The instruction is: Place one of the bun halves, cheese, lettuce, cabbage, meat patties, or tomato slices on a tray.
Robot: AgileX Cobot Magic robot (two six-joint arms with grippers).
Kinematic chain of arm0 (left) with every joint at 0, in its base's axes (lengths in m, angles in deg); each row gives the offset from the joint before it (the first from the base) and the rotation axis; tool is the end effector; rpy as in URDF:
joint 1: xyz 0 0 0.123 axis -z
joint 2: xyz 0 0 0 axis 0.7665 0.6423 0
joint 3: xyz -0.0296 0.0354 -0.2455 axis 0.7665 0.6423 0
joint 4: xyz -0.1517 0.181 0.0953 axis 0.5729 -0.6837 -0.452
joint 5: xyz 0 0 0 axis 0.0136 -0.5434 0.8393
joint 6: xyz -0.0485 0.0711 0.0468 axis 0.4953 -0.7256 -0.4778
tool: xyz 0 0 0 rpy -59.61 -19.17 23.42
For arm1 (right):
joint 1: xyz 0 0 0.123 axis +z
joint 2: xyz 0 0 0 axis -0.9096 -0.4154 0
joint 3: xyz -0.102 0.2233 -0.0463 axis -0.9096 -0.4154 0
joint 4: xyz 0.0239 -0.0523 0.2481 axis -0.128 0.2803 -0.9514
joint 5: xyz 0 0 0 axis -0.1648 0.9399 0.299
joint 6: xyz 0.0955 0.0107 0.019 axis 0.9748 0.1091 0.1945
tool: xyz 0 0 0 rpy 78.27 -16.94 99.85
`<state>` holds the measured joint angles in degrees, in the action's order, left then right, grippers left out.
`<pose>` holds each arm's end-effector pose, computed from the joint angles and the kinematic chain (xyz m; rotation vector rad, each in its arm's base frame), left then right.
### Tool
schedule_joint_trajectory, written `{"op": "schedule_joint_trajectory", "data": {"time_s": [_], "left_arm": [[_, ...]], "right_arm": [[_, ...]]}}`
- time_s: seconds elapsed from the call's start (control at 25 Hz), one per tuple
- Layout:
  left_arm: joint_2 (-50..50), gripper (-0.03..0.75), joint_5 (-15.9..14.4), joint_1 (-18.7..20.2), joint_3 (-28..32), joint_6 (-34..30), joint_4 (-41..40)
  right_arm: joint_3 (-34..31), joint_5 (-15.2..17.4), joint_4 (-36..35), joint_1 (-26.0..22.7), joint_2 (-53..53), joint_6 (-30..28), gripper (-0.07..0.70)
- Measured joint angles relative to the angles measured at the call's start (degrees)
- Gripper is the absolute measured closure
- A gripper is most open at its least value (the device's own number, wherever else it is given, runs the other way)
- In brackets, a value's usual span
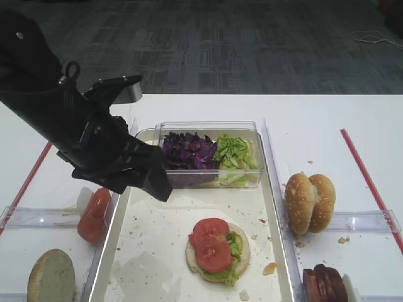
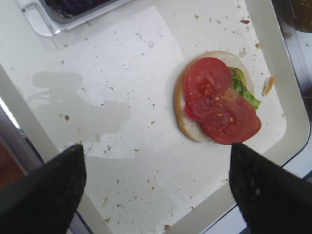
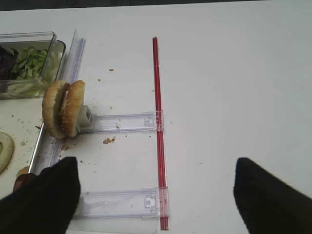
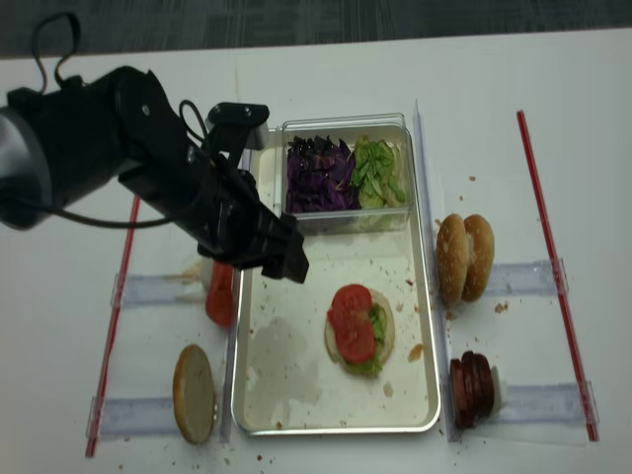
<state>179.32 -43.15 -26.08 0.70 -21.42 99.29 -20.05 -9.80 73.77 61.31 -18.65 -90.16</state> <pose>0.2673 -0.1577 0.1871 0.5892 2.7899 -0.6320 0.0370 0.0009 0.2654 0.0614 2.1038 -0.0012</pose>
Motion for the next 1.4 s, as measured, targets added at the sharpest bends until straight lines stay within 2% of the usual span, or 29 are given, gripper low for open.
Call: {"op": "schedule_joint_trajectory", "data": {"time_s": [0.2,0.56,0.8,0.92,1.16,1.24,1.4], "left_arm": [[-0.97,0.130,0.00,0.00,0.00,1.71,-2.06],[-0.97,0.130,-0.25,-0.13,0.00,16.64,-22.33],[-0.97,0.135,-0.82,-0.52,0.00,19.01,-24.28],[-0.97,0.135,-0.96,-3.80,0.00,19.35,-24.08],[-0.97,0.137,-2.30,-16.66,0.00,19.46,-24.45],[-0.97,0.137,-2.88,-19.73,0.00,19.46,-25.65],[-0.97,0.137,-4.71,-22.00,0.00,19.48,-29.68]], "right_arm": [[0.00,0.00,0.00,0.00,0.00,-0.10,-0.032],[0.00,0.00,0.00,0.00,0.00,-0.10,-0.031],[0.00,0.00,0.00,0.00,0.00,-0.10,-0.031],[0.00,0.00,0.00,0.00,0.00,-0.10,-0.031],[0.00,0.00,0.00,0.00,0.00,-0.10,-0.031],[0.00,0.00,0.00,0.00,0.00,-0.10,-0.032],[0.00,0.00,0.00,0.00,0.00,-0.21,-0.031]]}}
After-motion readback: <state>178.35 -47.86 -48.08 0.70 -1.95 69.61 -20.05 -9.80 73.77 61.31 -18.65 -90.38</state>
